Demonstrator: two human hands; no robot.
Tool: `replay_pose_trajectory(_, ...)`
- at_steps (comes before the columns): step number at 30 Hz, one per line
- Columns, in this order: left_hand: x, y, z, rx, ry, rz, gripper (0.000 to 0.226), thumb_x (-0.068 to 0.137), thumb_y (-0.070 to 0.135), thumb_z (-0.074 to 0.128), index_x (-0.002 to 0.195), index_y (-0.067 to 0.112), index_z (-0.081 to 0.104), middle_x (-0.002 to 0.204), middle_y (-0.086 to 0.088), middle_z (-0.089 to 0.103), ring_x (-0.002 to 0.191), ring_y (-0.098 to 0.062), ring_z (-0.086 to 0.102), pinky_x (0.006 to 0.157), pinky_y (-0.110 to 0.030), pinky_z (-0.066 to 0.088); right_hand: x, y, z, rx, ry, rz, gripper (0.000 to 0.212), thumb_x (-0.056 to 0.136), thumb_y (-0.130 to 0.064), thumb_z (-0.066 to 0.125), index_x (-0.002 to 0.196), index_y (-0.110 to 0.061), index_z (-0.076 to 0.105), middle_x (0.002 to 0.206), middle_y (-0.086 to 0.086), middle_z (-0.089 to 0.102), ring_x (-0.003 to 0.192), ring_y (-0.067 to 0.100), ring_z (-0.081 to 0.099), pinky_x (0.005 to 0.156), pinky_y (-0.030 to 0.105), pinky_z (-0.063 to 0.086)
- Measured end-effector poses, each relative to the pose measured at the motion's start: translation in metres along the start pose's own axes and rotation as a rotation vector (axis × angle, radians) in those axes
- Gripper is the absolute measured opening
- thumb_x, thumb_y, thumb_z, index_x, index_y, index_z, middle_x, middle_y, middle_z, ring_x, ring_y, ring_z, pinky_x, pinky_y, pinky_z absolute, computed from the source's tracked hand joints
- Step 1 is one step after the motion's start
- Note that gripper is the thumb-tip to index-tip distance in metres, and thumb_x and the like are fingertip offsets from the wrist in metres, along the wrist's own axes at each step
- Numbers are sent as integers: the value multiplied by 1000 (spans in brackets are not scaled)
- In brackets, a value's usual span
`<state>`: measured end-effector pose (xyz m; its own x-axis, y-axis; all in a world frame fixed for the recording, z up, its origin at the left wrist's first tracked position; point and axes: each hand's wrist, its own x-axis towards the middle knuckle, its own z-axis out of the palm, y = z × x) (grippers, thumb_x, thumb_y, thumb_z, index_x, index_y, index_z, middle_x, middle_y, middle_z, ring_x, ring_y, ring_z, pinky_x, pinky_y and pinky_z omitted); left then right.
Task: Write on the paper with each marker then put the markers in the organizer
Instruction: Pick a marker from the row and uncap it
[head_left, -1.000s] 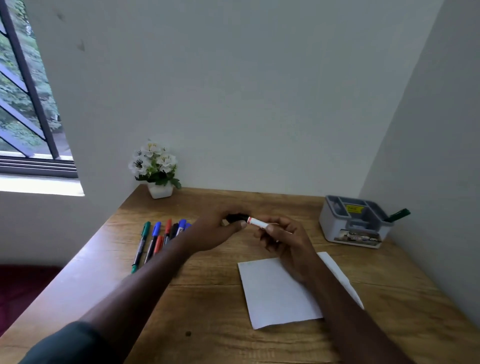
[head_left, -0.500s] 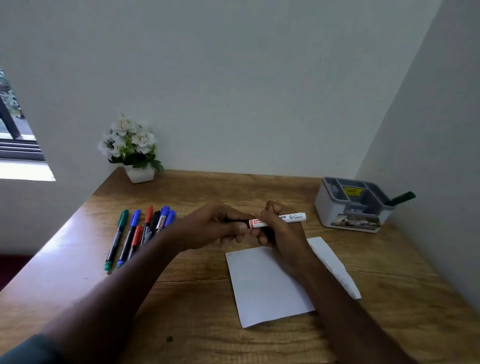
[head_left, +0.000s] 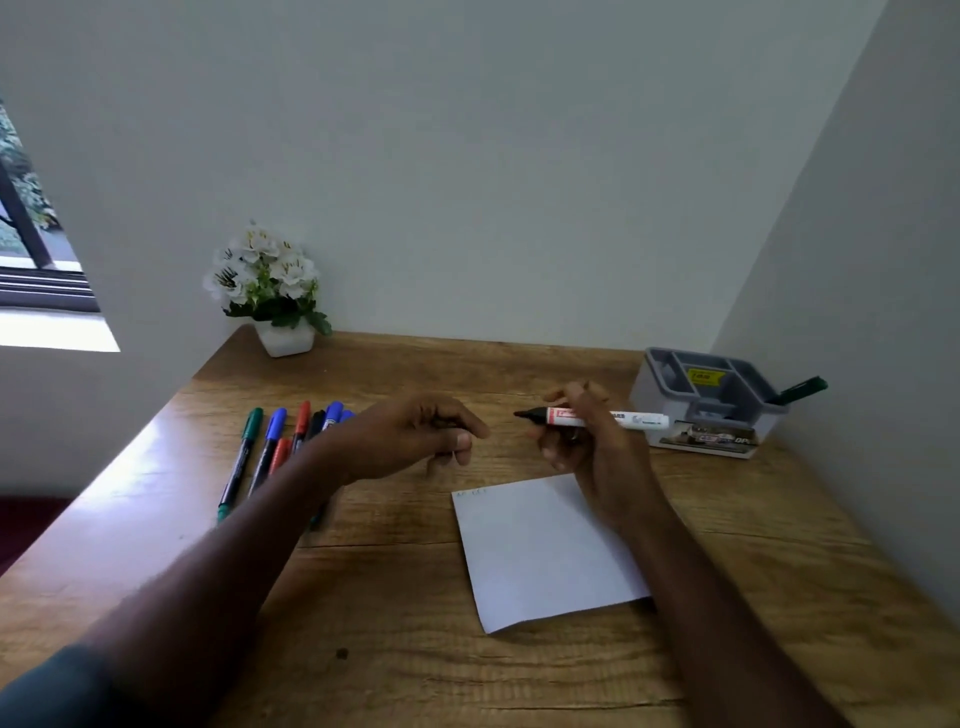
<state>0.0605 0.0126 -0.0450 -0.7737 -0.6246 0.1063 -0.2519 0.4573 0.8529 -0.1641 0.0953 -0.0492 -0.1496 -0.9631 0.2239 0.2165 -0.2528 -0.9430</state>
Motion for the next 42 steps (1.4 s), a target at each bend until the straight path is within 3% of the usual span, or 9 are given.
replay_pose_trajectory(5,4,-8,10,346,109,-65,30,86,27,71,115,31,63,101,13,67,91,7,60,75,-13,44,-9,-3,15,-438,104,-39,20,95,-17,61,78,-9,68,68,-4,73,57,3,62,53,17,46)
replay_pose_trajectory(9,6,-9,17,416,63,-26,25,84,23,73,108,27,66,102,16,65,92,5,59,74,-9,46,-22,5,14,-880,-41,-153,15,83,-17,73,69,-16,68,68,-11,68,67,3,64,56,14,48)
replay_pose_trajectory(15,6,-9,21,506,55,-3,28,85,28,71,113,25,67,105,14,63,94,1,55,76,-12,42,-37,6,9,-827,-136,-49,7,83,-5,74,78,-2,70,79,8,71,68,3,61,57,11,45)
replay_pose_trajectory(19,2,-6,17,413,-26,-62,48,83,38,73,129,28,60,139,18,50,125,2,41,100,-19,30,-39,5,9,-831,-134,-10,9,82,-10,76,77,-7,69,78,5,72,67,4,62,54,11,43)
replay_pose_trajectory(22,2,-11,16,469,-160,-157,69,77,49,74,140,37,47,151,13,38,137,-8,33,110,-28,26,-40,2,11,-979,-86,87,9,87,-20,71,86,-11,70,86,3,72,72,2,61,53,9,40)
replay_pose_trajectory(25,3,-11,17,467,-158,-199,72,76,51,74,141,40,44,150,11,40,135,-12,37,105,-27,29,-36,2,19,-997,-10,68,16,88,-16,68,88,0,66,77,4,65,65,-5,58,50,6,40)
replay_pose_trajectory(28,4,-6,18,470,-160,-217,72,79,48,73,143,38,41,146,8,43,120,-8,41,94,-24,31,-33,7,30,-918,21,42,12,86,-16,68,80,-7,62,76,4,64,66,6,59,51,7,42)
replay_pose_trajectory(35,2,-6,16,406,-130,-277,84,76,45,76,147,39,31,156,11,28,143,-16,24,106,-28,20,-33,15,27,-861,-5,84,15,85,-15,67,76,-6,60,70,-2,61,60,-3,56,50,11,41)
replay_pose_trajectory(42,2,-1,14,405,-141,-286,83,78,42,76,148,35,32,156,8,30,140,-16,29,99,-23,20,-32,16,27,-873,-24,74,15,86,-16,65,76,-7,58,69,-2,60,59,-3,54,50,9,39)
